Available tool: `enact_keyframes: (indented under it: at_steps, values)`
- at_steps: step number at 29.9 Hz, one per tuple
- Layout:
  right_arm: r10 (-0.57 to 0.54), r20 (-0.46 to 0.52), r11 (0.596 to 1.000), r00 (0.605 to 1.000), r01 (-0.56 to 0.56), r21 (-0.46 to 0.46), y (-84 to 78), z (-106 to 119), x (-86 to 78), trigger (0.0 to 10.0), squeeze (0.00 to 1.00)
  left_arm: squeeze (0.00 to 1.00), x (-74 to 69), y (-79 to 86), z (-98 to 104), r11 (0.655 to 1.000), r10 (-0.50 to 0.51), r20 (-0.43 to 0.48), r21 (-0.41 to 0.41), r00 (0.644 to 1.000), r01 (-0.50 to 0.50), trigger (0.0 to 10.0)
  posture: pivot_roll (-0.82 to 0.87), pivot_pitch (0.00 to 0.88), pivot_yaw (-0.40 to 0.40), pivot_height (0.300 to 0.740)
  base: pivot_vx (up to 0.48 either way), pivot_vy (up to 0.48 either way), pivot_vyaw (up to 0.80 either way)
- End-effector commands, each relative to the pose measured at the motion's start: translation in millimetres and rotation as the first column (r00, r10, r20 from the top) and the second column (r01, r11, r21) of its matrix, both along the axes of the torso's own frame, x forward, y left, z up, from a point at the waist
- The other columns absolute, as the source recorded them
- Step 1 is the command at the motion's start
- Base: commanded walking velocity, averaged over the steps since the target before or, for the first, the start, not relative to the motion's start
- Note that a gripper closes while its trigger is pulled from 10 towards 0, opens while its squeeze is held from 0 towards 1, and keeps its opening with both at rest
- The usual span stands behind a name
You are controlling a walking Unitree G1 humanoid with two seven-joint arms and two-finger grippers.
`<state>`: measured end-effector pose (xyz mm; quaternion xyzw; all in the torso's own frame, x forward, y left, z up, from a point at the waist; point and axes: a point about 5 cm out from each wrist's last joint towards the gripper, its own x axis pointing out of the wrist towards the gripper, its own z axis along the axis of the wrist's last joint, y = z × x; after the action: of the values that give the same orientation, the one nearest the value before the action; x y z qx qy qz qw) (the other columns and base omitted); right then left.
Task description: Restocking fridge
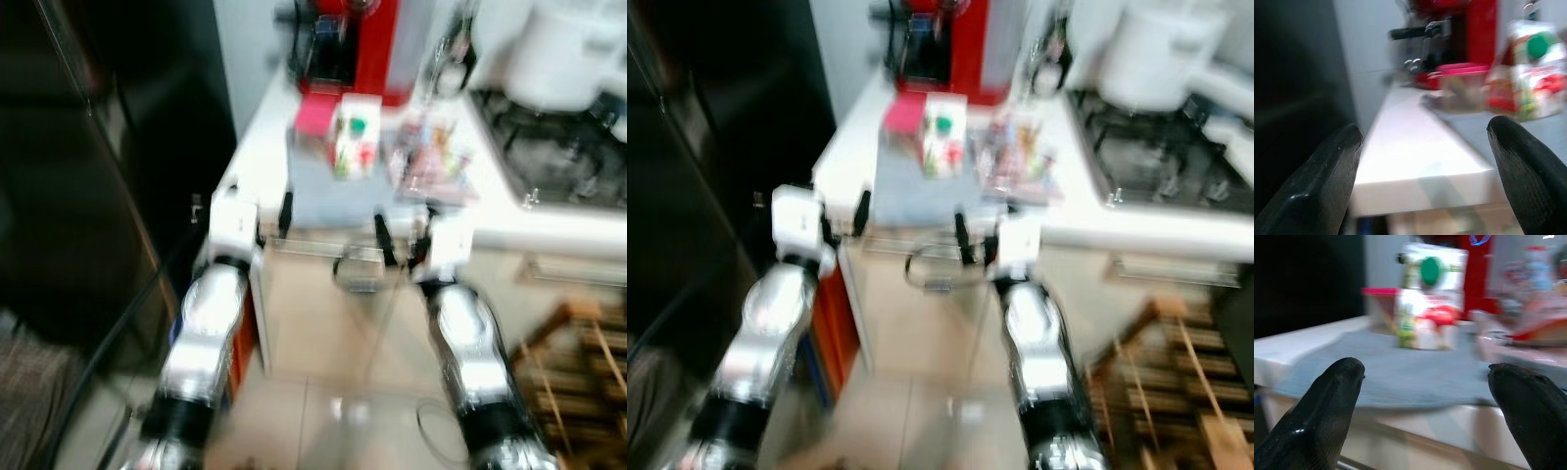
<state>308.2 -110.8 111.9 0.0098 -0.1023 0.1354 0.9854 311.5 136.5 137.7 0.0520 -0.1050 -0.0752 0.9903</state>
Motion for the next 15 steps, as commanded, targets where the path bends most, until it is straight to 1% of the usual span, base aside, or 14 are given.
enact_keyframes:
  at_steps: [1,2,3,4,5,7,9,11,12,13,14,15]
  values:
    - [-0.028,0.06,1.0,0.998,0.027,0.014,-5.1,17.9,3.9,10.0,0.0,0.0,-1.6,-7.6,7.3,0.999,-0.034,0.03,-0.013,0.999,0.035,10.0,-0.05,0.0,0.031,0.74,0.45,0.0,0.0]
    - [-0.024,0.114,0.999,0.993,0.021,0.032,-1.0,34.8,7.3,10.0,0.0,0.0,-1.5,-9.3,13.1,0.999,-0.042,0.053,-0.011,0.998,0.043,10.0,-0.05,0.0,0.032,0.74,0.45,0.0,0.0]
    - [-0.019,0.141,0.999,0.99,0.015,0.035,0.9,42.7,8.8,10.0,0.0,0.0,-1.1,-10.2,15.5,0.999,-0.047,0.063,-0.015,0.997,0.048,10.0,-0.05,0.0,0.032,0.74,0.446,0.0,0.0]
    - [-0.019,0.141,0.999,0.99,0.015,0.035,0.9,42.7,8.8,10.0,0.0,0.0,-1.1,-10.2,15.5,0.999,-0.047,0.063,-0.015,0.997,0.048,10.0,-0.05,0.0,0.032,0.74,0.446,0.0,0.0]
    - [-0.016,0.164,0.999,0.986,0.01,0.036,2.2,49.5,10.1,10.0,0.0,0.0,-0.7,-10.5,17.4,0.999,-0.046,0.07,-0.022,0.997,0.048,10.0,-0.05,0.0,0.032,0.74,0.435,0.0,0.0]
    - [0.006,0.234,0.999,0.972,-0.018,0.051,7.1,71.9,11.8,10.0,0.0,0.0,-0.5,-10.4,19.9,0.999,-0.044,0.08,-0.025,0.996,0.047,10.0,-0.04,0.0,0.031,0.74,0.424,0.0,0.0]
    - [0.023,0.27,0.997,0.963,-0.041,0.06,10.7,86.0,12.4,10.0,0.0,0.0,-0.7,-10.4,20.4,0.999,-0.046,0.082,-0.025,0.996,0.048,10.0,-0.04,0.0,0.031,0.74,0.409,0.137,0.0]
    - [0.033,0.272,0.997,0.962,-0.051,0.062,11.7,89.7,13.2,10.0,0.0,0.0,-0.8,-11.3,19.8,0.999,-0.047,0.08,-0.02,0.996,0.049,10.0,-0.04,0.0,0.026,0.74,0.356,0.317,0.0]
    - [0.032,0.256,0.997,0.966,-0.048,0.058,10.7,84.6,14.3,10.0,0.0,0.0,-0.4,-11.3,19.0,0.999,-0.043,0.076,-0.012,0.996,0.044,10.0,-0.04,0.0,0.026,0.74,0.289,0.349,0.0]
    - [0.019,0.213,0.998,0.977,-0.031,0.054,7.4,72.2,14.8,10.0,0.0,0.0,0.6,-11.2,18.7,1.0,-0.028,0.076,0.011,0.997,0.027,10.0,-0.04,0.0,0.022,0.74,0.0,0.0,0.0]
    - [0.019,0.213,0.998,0.977,-0.031,0.054,7.4,72.2,14.8,10.0,0.0,0.0,0.6,-11.2,18.7,1.0,-0.028,0.076,0.011,0.997,0.027,10.0,-0.04,0.0,0.022,0.74,0.0,0.0,0.0]
    - [-0.003,0.166,0.998,0.986,-0.007,0.056,3.2,60.6,14.5,10.0,0.0,0.0,2.3,-11.1,18.6,0.999,-0.005,0.075,0.046,0.997,0.001,10.0,-0.04,0.0,0.022,0.74,0.0,0.0,0.0]
